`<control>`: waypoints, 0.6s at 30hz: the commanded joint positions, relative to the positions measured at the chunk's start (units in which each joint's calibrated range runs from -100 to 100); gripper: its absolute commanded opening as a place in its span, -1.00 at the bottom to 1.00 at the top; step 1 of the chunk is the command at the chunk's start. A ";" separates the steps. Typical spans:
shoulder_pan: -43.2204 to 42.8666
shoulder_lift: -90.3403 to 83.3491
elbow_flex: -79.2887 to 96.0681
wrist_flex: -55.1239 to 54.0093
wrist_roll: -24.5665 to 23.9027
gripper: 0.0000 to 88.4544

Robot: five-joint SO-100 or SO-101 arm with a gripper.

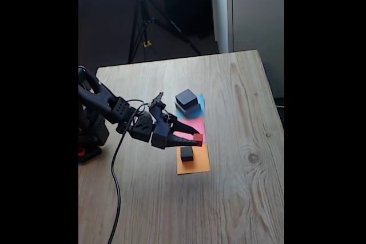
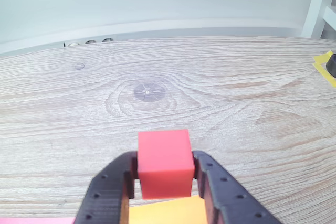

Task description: Tower of hanoi

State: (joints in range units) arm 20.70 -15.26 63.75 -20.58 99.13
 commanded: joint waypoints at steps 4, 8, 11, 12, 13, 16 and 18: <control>-2.11 -18.50 -18.48 47.89 0.87 -0.89; -4.03 -22.28 -31.39 69.26 0.87 -0.89; -5.95 -21.98 -44.21 84.15 0.87 -0.90; -6.62 -21.60 -48.48 88.52 0.87 -0.90; -7.29 -21.07 -52.66 92.41 0.87 -0.90; -9.46 -19.79 -64.12 102.04 0.87 -0.90; -10.80 -19.48 -69.39 105.60 0.37 -0.90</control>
State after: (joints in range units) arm 11.82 -34.33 4.82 79.10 99.13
